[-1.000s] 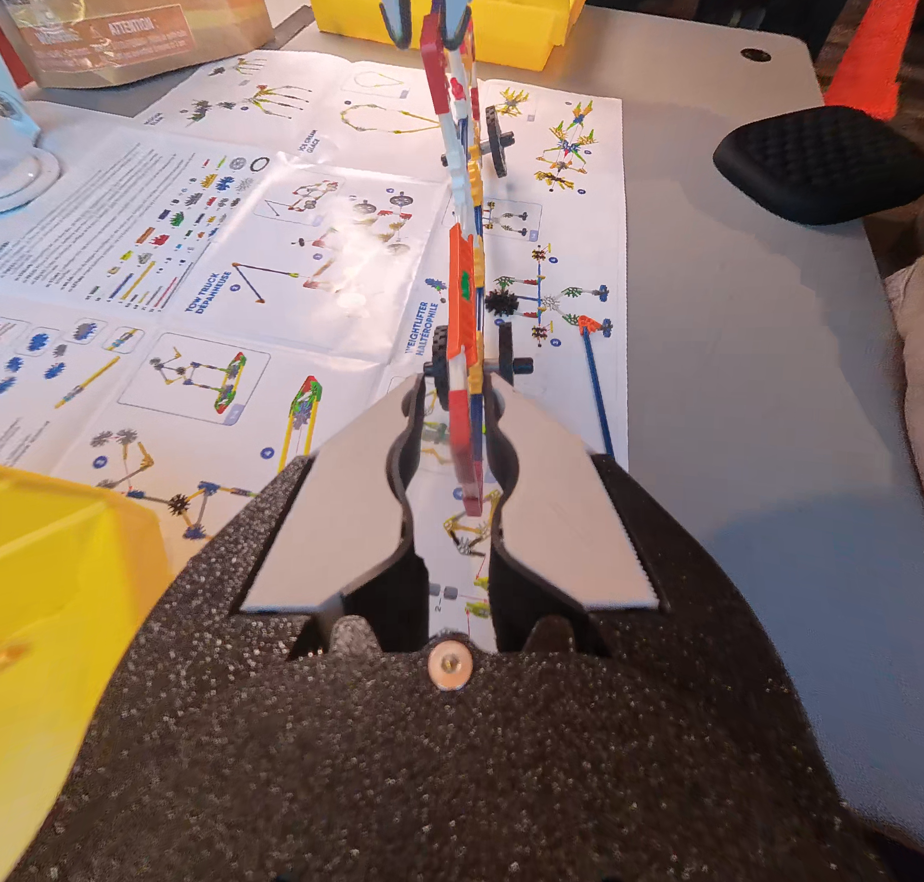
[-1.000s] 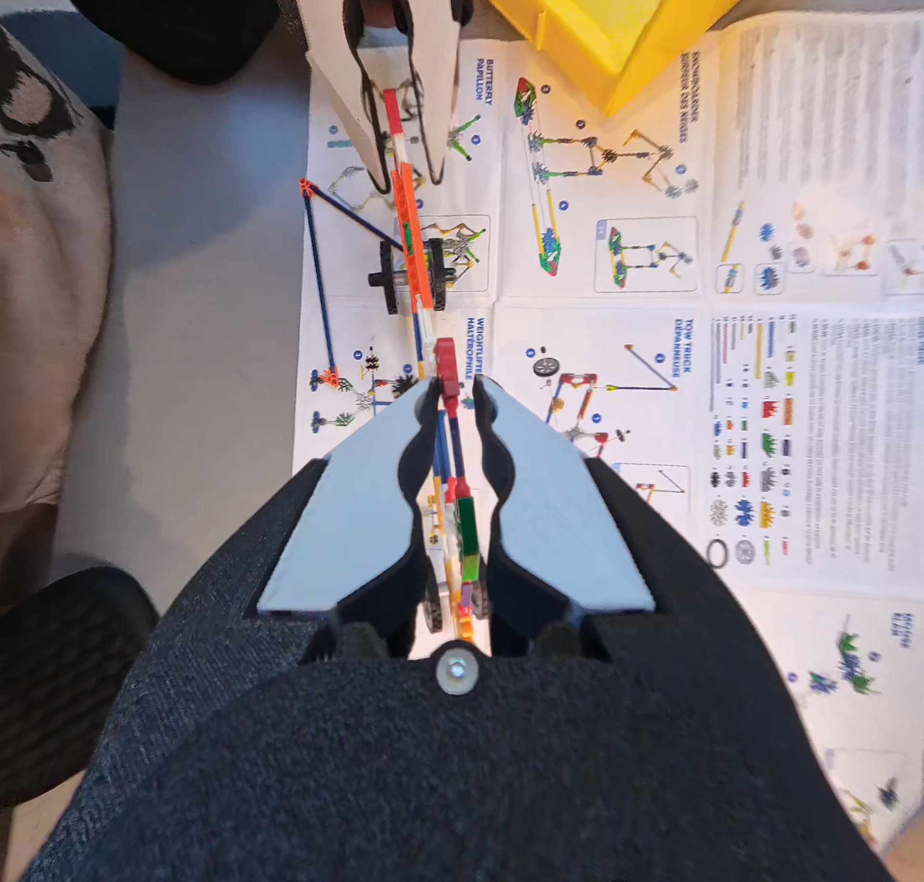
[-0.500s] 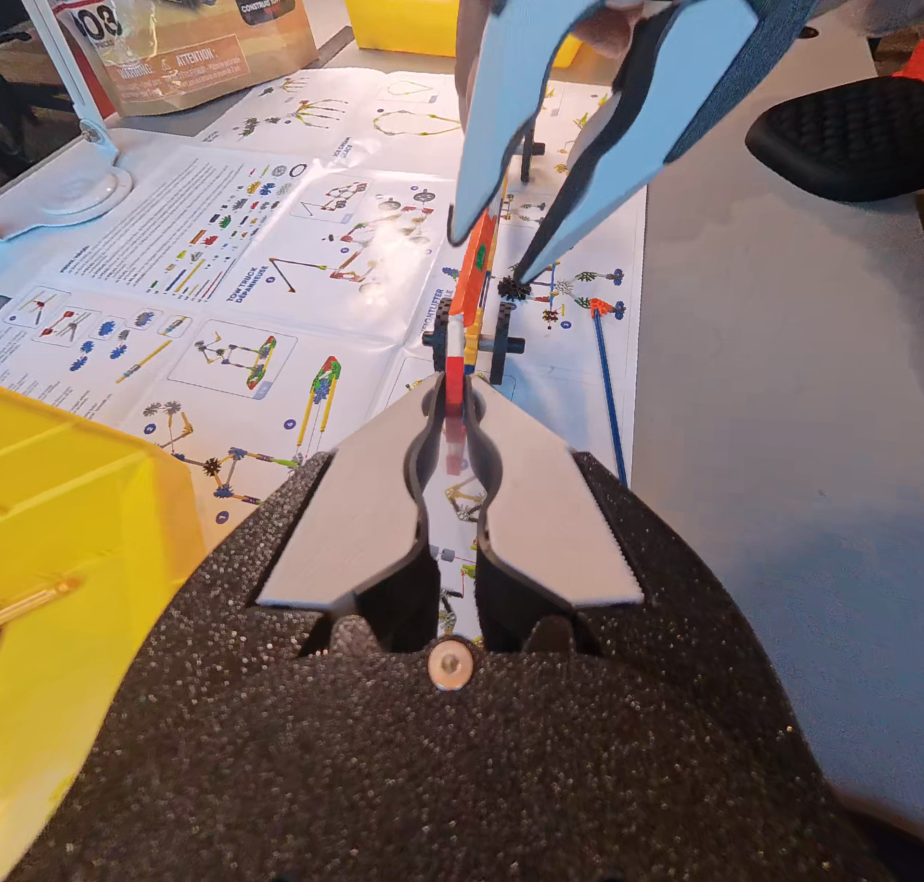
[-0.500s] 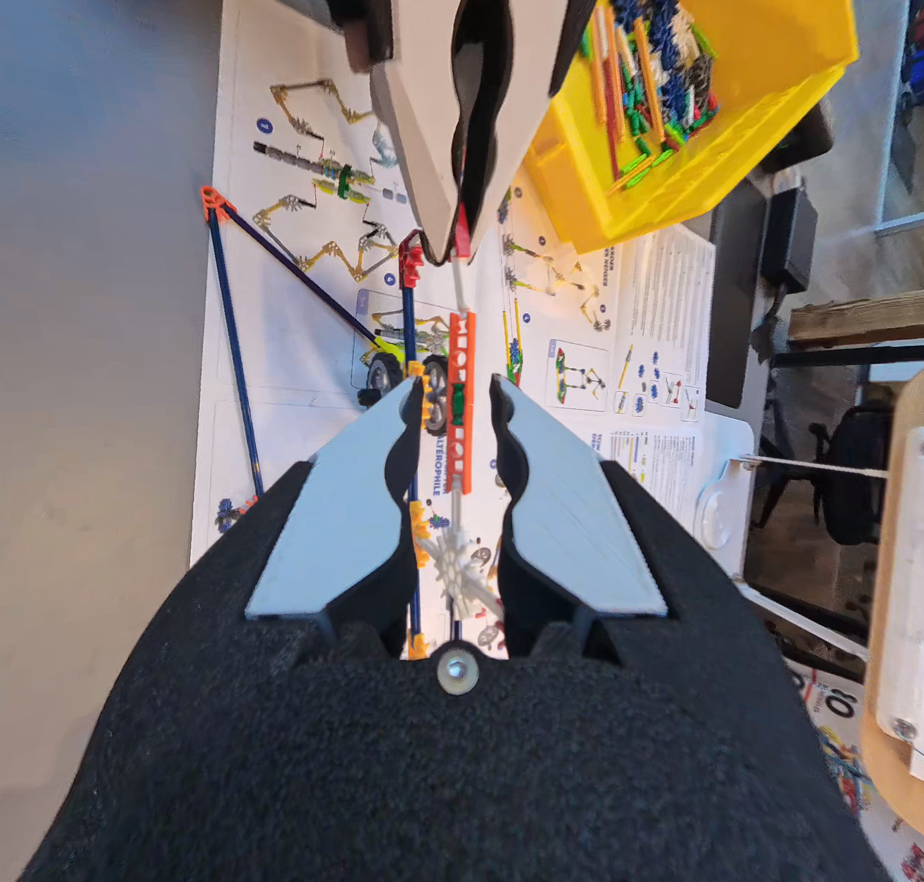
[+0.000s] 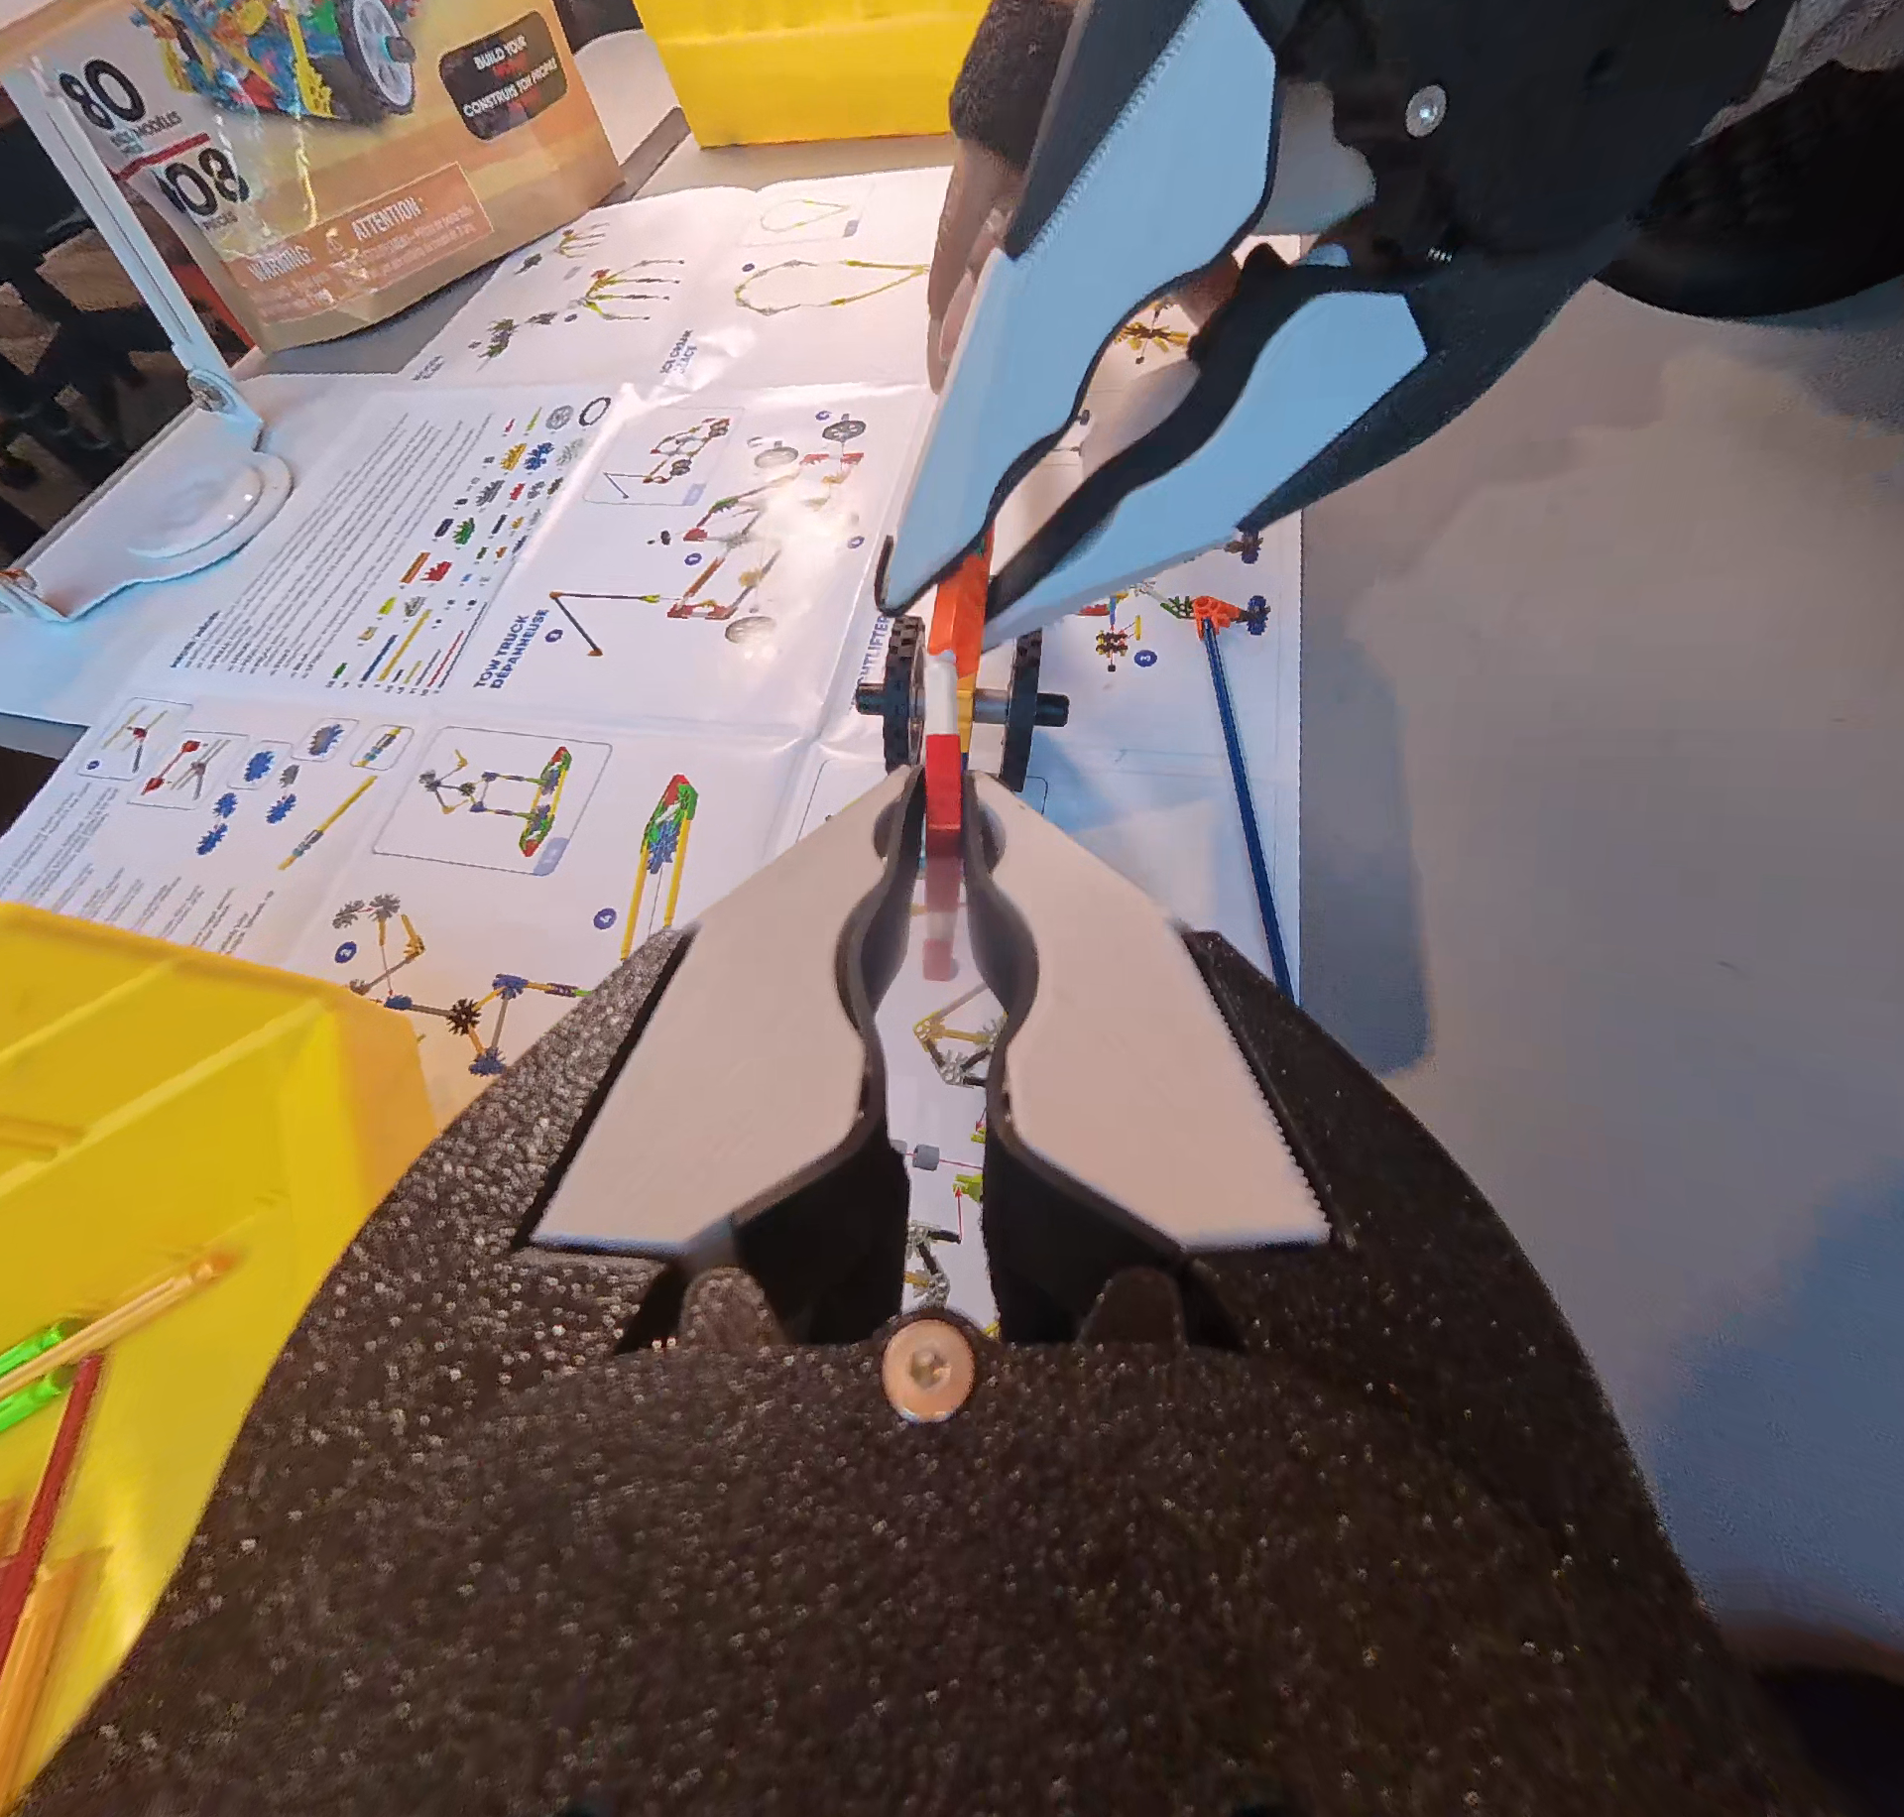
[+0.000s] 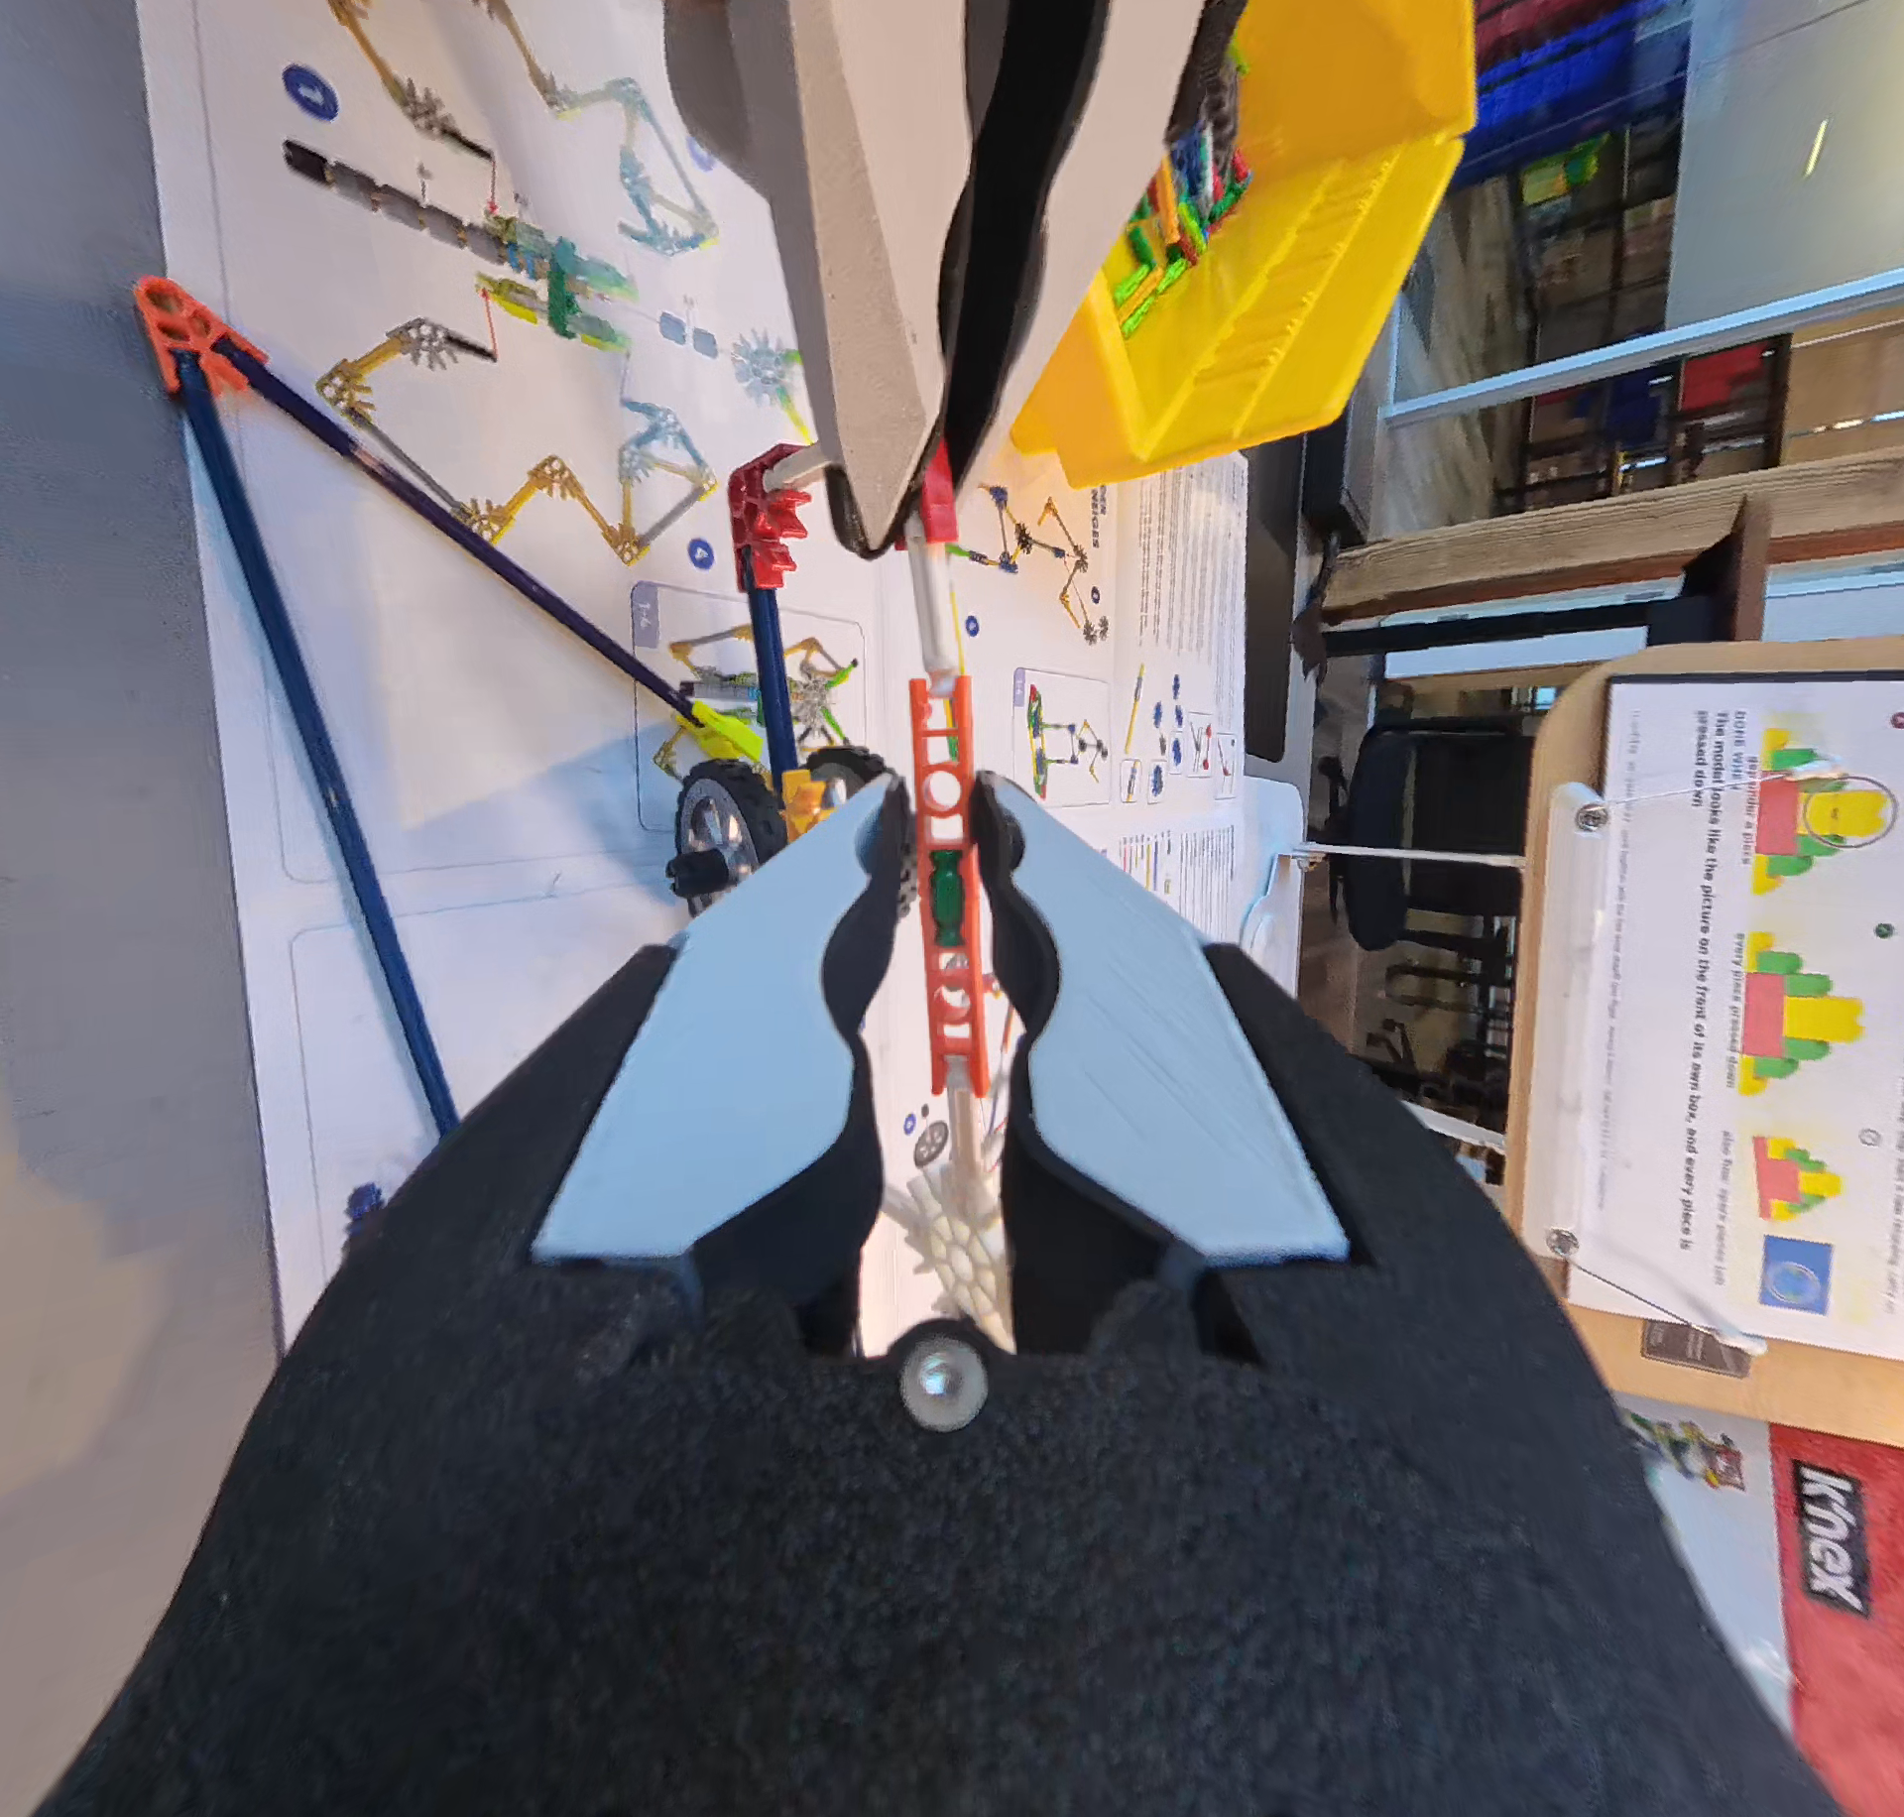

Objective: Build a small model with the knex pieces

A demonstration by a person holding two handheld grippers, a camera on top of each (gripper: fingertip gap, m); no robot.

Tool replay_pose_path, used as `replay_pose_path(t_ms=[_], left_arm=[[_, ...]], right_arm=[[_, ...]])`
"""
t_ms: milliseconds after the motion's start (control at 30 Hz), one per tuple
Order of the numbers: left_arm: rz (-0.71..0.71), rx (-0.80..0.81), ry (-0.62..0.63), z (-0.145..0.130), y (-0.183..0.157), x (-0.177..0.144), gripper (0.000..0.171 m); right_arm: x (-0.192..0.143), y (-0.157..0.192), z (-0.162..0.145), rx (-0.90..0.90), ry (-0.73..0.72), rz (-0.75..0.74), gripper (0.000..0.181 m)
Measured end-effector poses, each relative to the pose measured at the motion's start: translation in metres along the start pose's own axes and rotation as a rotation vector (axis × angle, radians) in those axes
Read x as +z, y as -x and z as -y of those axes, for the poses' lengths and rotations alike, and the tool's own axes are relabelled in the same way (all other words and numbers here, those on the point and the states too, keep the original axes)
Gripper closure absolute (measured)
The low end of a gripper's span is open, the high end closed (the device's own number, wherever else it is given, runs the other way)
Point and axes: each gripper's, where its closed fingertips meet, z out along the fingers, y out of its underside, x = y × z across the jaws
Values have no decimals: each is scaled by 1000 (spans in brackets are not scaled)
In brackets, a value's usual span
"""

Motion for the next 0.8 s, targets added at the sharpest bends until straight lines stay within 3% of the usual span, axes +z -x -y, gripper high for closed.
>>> replay_pose_path(t_ms=[100,233,533,667,800], left_arm=[[12,27,-1,0,0,0,167],[-25,-14,-19,2,1,3,167],[-253,-467,-65,5,29,27,166],[-233,-587,-21,-1,49,43,162],[-167,-548,57,-9,56,50,161]], right_arm=[[1,0,2,30,-70,80,173],[2,1,-1,120,-106,342,173],[21,-10,-30,320,-15,921,173],[39,-14,-47,411,46,1058,173],[51,-11,-54,422,35,1090,173]])
